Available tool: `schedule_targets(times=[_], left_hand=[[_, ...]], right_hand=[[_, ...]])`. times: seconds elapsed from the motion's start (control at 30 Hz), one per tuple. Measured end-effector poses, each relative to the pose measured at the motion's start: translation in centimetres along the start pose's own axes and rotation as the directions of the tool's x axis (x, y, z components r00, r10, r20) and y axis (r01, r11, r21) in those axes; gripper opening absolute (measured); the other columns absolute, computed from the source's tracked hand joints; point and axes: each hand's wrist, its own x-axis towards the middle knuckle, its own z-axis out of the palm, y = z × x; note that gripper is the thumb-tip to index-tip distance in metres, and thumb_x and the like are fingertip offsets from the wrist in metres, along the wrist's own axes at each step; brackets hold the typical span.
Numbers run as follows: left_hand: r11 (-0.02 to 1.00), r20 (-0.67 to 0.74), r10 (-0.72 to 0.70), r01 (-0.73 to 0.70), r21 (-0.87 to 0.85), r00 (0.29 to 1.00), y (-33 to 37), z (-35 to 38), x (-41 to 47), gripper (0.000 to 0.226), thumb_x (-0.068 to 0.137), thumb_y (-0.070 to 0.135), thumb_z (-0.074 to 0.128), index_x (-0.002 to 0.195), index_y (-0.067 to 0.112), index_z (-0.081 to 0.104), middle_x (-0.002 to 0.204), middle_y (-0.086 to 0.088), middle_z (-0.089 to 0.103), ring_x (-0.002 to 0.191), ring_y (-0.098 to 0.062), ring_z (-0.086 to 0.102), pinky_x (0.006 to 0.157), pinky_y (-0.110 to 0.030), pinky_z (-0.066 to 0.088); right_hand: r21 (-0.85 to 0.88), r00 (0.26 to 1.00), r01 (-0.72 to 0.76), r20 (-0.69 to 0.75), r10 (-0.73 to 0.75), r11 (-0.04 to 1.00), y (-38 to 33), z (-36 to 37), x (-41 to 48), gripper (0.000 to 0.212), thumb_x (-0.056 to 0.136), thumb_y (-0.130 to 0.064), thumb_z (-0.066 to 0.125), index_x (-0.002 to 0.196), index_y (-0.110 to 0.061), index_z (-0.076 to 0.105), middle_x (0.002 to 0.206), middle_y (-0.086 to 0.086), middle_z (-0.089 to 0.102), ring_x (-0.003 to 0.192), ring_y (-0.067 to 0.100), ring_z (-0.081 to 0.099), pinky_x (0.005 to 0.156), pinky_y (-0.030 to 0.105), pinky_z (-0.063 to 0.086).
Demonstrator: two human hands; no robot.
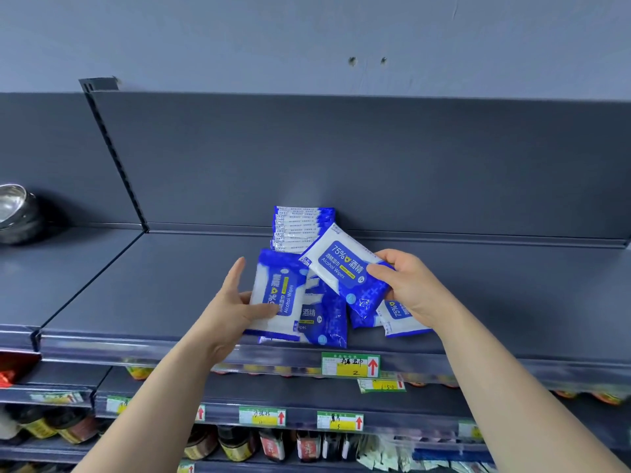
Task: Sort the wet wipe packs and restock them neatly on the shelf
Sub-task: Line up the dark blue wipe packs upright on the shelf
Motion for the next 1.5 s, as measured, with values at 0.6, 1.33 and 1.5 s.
schedule_targets(times=[0.6,1.33,1.5], left_hand=[[0.951,0.043,-0.083,0.067,0.301,0.996,-0.5,-0.5,1.3,0.037,0.083,0.012,0.07,0.113,0.011,0.049,0.105,-0.009,0.07,0.088,-0.021,0.071,0.075,-0.036,0.059],[0.896,-0.072,0.302,-0.257,0.361,0.951,-2.3,-0.1,3.9,0.083,0.079,0.009,0.076,0.145,0.031,0.031,0.124,0.01,0.053,0.096,0.002,0.059,0.068,-0.019,0.054],[0.832,-0.037,0.343,-0.285,0.477,0.939,-3.0,-0.4,3.9,0.065,0.08,0.017,0.076,0.133,0.032,0.04,0.118,0.014,0.053,0.101,-0.003,0.059,0.078,-0.017,0.053]], right_hand=[[-0.402,0.984,0.041,0.174,0.033,0.915,0.6,4.7,0.3,0.036,0.081,-0.016,0.075,0.114,-0.021,0.06,0.114,-0.006,0.063,0.09,0.006,0.064,0.067,0.018,0.052],[-0.658,0.982,0.157,0.021,-0.19,0.737,1.6,6.6,3.4,0.074,0.073,-0.037,0.08,0.131,-0.029,0.036,0.122,0.003,0.053,0.109,0.022,0.054,0.081,0.03,0.044],[-0.764,0.975,0.213,0.128,-0.18,0.609,1.5,6.0,3.3,0.08,0.077,-0.046,0.073,0.142,-0.04,0.028,0.127,0.001,0.044,0.107,0.02,0.055,0.081,0.031,0.048]])
